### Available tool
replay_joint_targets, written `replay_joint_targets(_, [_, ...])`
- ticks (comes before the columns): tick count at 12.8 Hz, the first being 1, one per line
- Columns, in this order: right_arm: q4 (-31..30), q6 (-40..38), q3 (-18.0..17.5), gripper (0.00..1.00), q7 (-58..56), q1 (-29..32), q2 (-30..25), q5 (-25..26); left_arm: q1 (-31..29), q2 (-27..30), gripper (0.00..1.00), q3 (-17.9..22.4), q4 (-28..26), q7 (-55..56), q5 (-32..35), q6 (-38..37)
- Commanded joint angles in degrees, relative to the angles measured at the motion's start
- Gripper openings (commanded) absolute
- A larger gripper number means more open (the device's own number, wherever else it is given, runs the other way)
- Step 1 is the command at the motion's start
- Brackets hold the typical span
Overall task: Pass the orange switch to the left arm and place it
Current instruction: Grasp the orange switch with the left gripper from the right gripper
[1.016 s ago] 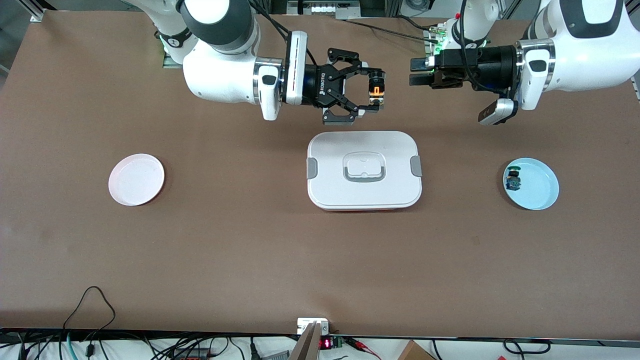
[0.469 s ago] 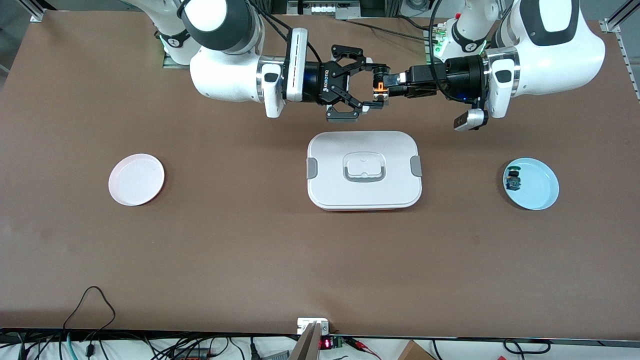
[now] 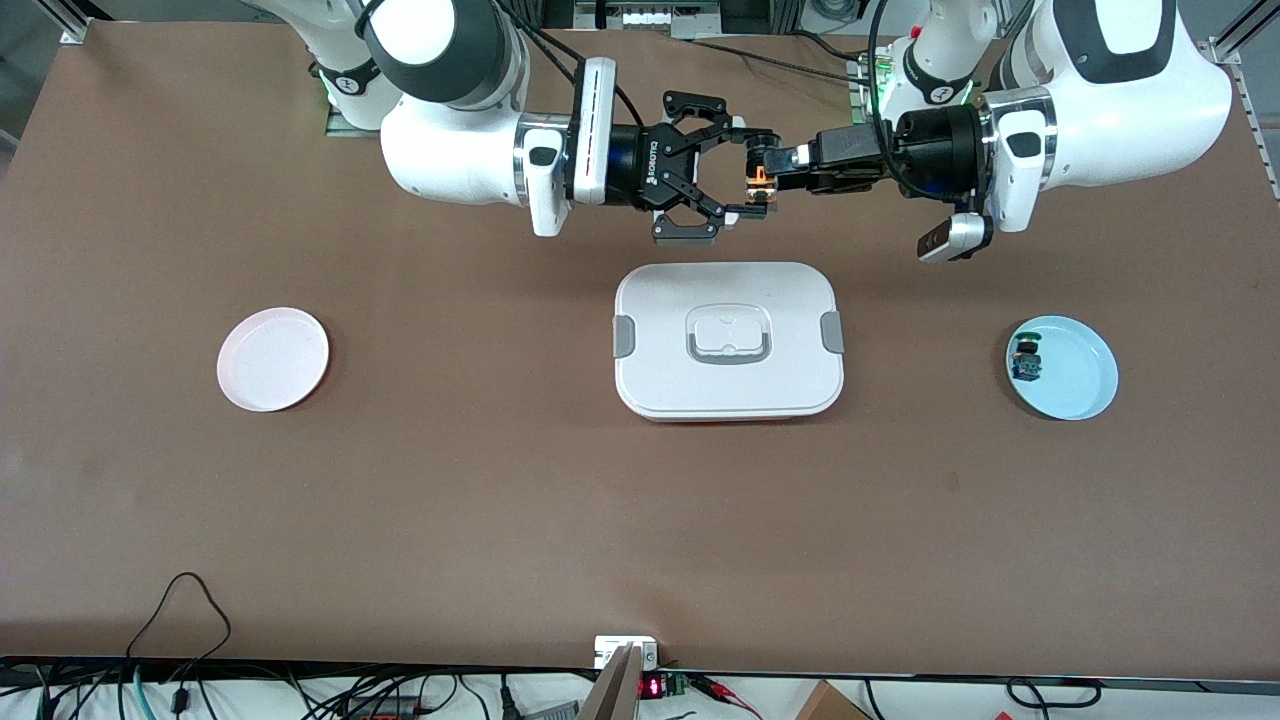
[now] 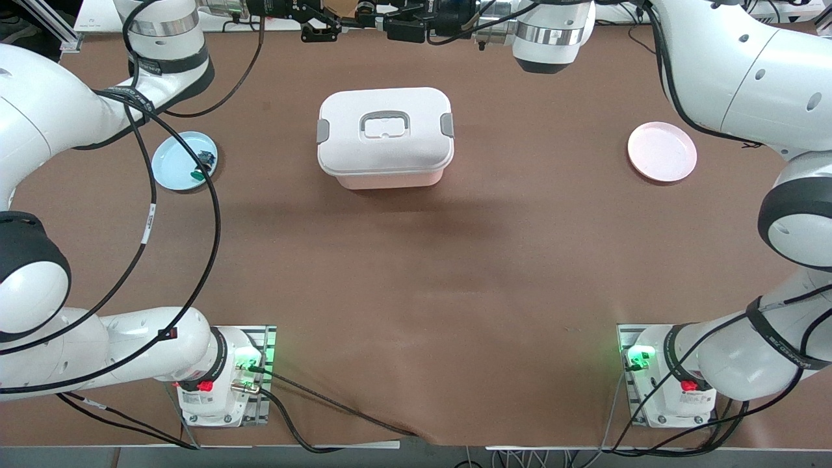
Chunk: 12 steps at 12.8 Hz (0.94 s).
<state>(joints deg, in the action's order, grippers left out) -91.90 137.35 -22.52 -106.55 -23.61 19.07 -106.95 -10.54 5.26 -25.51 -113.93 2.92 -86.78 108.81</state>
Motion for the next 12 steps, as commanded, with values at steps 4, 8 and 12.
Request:
replay_joint_targets(4, [-0.56,0.20,-0.15,0.00,-2.61,-0.12,-0.26,-1.51,-0.10,-1.30,0.00,-0.51,1.26,-2.74,-0.50,0.53])
replay_joint_targets(8, [-1.61,0.20,-0.15,0.35,-2.88,-0.04,-0.53,-2.03,-0.36,-1.57,0.00,-0.33,1.26,-3.45,-0.23,0.18])
replay_joint_targets(12, [-1.70,0.20,-0.15,1.00,-2.88,0.22,-0.97,-2.21,-0.54,-1.22,0.00,0.28,1.26,-2.92,1.61,-0.70])
